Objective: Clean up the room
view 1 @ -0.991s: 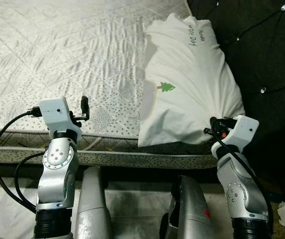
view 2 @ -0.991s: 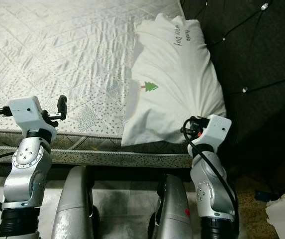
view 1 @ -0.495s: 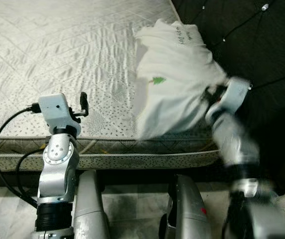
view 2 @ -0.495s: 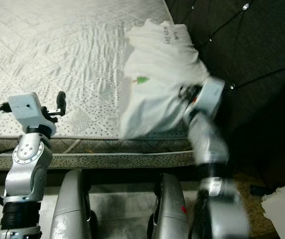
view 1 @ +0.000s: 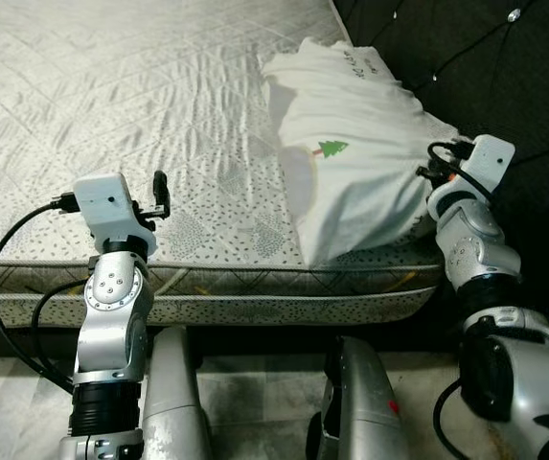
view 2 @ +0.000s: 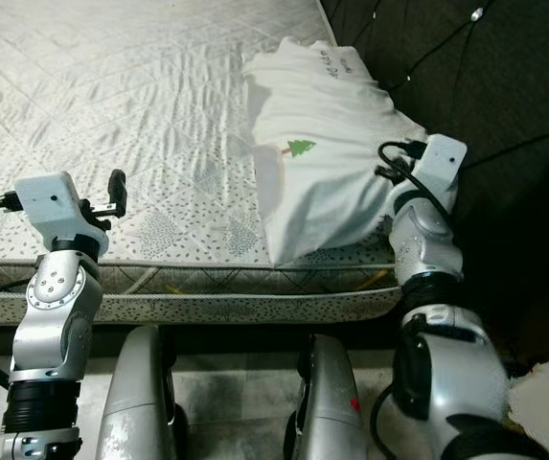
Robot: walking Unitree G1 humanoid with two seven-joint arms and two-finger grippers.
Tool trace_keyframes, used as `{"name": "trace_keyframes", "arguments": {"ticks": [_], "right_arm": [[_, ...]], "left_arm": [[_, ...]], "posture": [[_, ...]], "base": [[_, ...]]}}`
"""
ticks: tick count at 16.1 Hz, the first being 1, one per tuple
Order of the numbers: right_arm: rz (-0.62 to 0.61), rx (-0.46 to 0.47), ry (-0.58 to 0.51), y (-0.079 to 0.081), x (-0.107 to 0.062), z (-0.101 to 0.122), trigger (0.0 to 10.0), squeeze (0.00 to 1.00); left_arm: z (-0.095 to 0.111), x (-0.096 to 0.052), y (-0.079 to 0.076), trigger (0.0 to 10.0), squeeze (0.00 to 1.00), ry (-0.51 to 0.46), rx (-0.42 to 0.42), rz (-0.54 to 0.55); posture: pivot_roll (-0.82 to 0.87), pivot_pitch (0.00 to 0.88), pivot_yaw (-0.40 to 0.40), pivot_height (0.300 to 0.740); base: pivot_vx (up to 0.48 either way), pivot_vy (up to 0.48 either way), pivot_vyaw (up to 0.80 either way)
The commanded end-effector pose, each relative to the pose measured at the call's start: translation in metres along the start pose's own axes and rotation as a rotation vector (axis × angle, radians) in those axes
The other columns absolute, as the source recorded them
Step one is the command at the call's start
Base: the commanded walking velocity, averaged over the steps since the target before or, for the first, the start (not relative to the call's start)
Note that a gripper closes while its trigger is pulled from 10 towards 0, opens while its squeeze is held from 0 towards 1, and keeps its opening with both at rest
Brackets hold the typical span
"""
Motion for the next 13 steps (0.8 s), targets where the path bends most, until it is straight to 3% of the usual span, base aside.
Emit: {"name": "trace_keyframes", "arguments": {"ticks": [1,4,9,10,11,12,13], "right_arm": [[-0.053,-0.007,-0.034,-0.013,0.001,0.013,0.0,0.00],[-0.056,-0.029,0.084,-0.025,-0.007,-0.025,0.0,0.00],[-0.021,-0.063,0.091,-0.018,-0.012,-0.042,0.0,0.00],[0.002,-0.172,0.080,-0.015,-0.013,-0.045,4.0,0.00],[0.009,-0.179,0.122,-0.017,-0.019,-0.060,10.0,0.53],[0.013,-0.171,0.147,-0.019,-0.024,-0.070,10.0,1.00],[0.019,-0.182,0.142,-0.020,-0.026,-0.072,10.0,1.00]], "left_arm": [[0.002,0.002,0.002,10.0,0.00,-0.008,0.010,0.006],[0.001,0.004,0.001,10.0,0.00,-0.010,0.011,0.003],[0.004,0.014,-0.003,10.0,0.00,-0.024,0.009,-0.012],[0.003,0.018,-0.004,10.0,0.00,-0.025,0.008,-0.012],[0.003,0.018,-0.005,10.0,0.00,-0.026,0.005,-0.012],[0.003,0.019,-0.006,10.0,0.00,-0.030,0.000,-0.010],[0.003,0.019,-0.006,10.0,0.00,-0.032,-0.002,-0.008]], "posture": [[0.09,0.000,-0.072,0.537],[0.09,0.000,-0.067,0.537],[0.07,0.000,-0.063,0.537],[0.07,0.000,-0.068,0.537],[0.07,0.000,-0.070,0.537],[0.07,0.000,-0.071,0.537],[0.06,0.000,-0.072,0.537]], "base": [[0.000,0.000,0.00],[0.000,0.000,0.00],[0.000,0.000,0.00],[0.000,0.000,0.00],[0.000,0.000,0.00],[0.000,0.000,0.00],[0.000,0.000,0.00]]}}
Point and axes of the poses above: a point about 5 cm out from each wrist's last joint towards the gripper, its own x axis pointing out of the wrist towards the gripper, its own z axis along the axis of the wrist's last joint, y = z × x, the point moved 3 cm from there along x, pointing out of the wrist towards the gripper, and after that the axes turned 12 degrees about x, right-handed, at the moved point
